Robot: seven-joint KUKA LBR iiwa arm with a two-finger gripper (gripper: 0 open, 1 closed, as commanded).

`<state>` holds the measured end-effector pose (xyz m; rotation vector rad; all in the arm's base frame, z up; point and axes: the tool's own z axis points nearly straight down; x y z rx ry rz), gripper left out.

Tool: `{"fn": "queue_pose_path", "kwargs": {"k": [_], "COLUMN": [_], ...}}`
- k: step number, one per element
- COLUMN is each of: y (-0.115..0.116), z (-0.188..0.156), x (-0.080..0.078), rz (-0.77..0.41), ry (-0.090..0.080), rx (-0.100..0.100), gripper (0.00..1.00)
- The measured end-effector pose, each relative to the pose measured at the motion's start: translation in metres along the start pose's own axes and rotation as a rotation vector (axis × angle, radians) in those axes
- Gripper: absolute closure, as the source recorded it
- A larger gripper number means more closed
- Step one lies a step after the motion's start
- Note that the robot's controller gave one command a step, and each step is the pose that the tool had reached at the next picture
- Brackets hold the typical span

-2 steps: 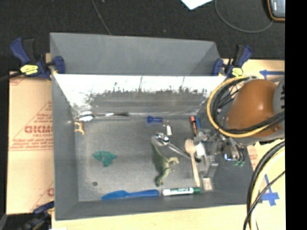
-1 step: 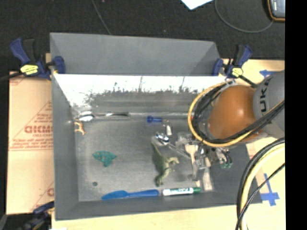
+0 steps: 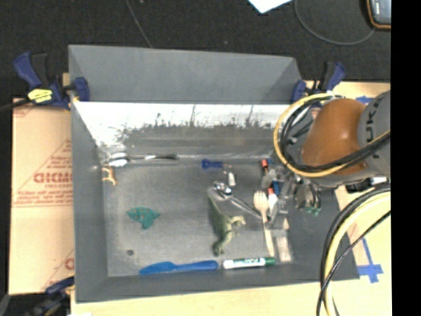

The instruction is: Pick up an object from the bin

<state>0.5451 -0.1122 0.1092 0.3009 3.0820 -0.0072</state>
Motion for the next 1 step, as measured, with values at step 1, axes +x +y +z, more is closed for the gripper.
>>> {"fn": "queue_pose_path", "kwargs": {"k": [1], "y": [0.0157], "z": [-0.0067], "x": [0.0372], "rz": [-0.340], "ry": [-0.004], "rx": [-0.004], "gripper": [0.00]}}
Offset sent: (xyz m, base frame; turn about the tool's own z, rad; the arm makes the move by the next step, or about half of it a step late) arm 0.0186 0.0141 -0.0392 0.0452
